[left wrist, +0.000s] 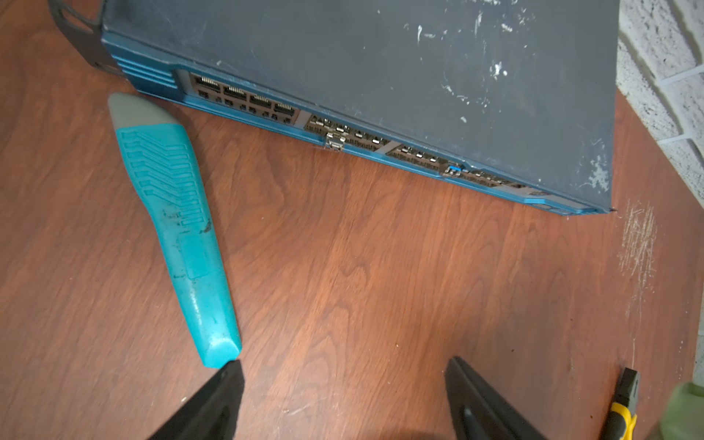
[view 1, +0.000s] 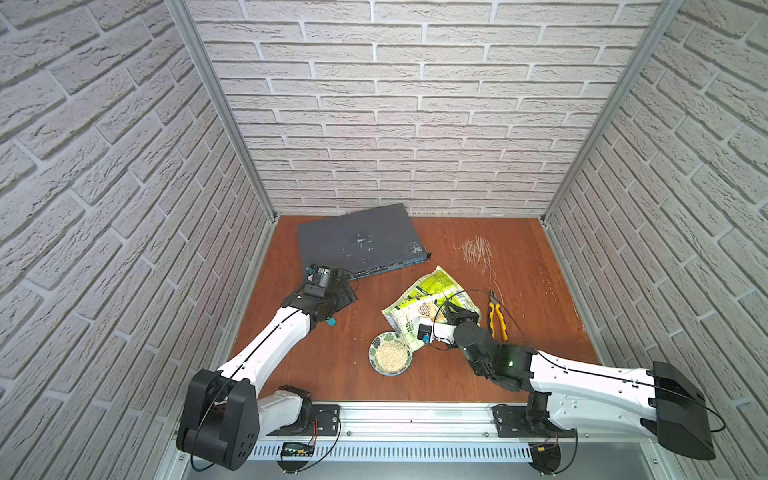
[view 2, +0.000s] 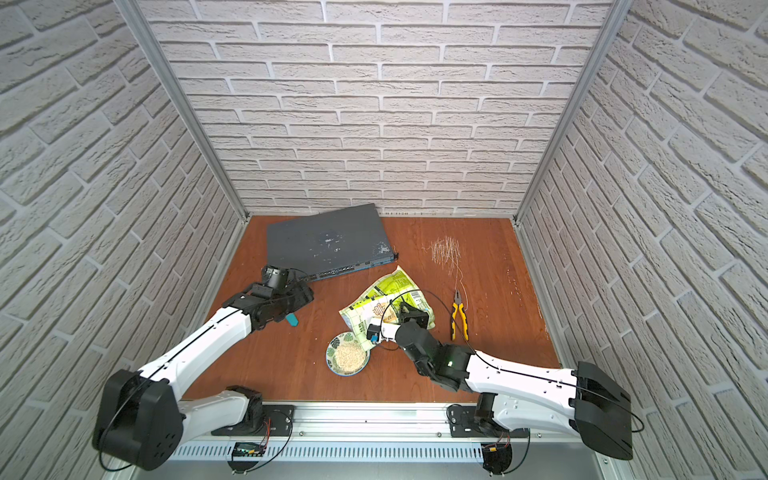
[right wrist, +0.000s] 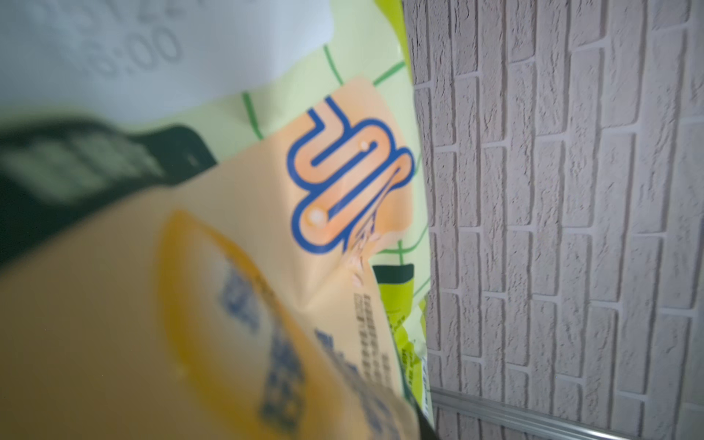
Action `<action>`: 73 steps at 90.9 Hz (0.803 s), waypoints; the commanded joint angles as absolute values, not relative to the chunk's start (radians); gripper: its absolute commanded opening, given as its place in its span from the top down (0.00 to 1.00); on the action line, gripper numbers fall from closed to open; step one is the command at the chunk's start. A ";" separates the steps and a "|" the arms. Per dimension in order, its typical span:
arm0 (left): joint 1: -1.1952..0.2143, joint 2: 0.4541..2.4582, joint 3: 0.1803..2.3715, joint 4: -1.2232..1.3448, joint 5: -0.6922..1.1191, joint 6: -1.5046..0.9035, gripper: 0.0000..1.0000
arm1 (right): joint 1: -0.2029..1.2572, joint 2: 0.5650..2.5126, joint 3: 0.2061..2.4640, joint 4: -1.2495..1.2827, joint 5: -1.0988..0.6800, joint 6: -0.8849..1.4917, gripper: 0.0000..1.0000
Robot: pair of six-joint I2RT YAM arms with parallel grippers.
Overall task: Pour the oats into the breakfast bowl
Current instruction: Place the oats bag at the center of the board.
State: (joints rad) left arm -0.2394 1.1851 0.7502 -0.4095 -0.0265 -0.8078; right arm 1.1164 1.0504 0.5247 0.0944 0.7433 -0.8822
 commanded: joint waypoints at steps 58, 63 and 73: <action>-0.228 1.171 0.790 -0.190 0.076 -0.714 0.15 | 0.525 1.044 0.478 0.482 -0.223 0.336 0.97; -0.230 1.180 0.790 -0.179 0.084 -0.712 0.15 | 0.508 1.099 0.465 0.588 -0.263 0.404 0.96; -0.233 1.185 0.791 -0.160 0.083 -0.701 0.15 | 0.500 1.220 0.464 0.739 -0.326 0.465 0.92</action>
State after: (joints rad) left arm -0.2325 1.1751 0.7692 -0.2344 0.0605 -0.7292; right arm 0.5060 1.1656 0.4503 0.3092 -0.1497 0.2943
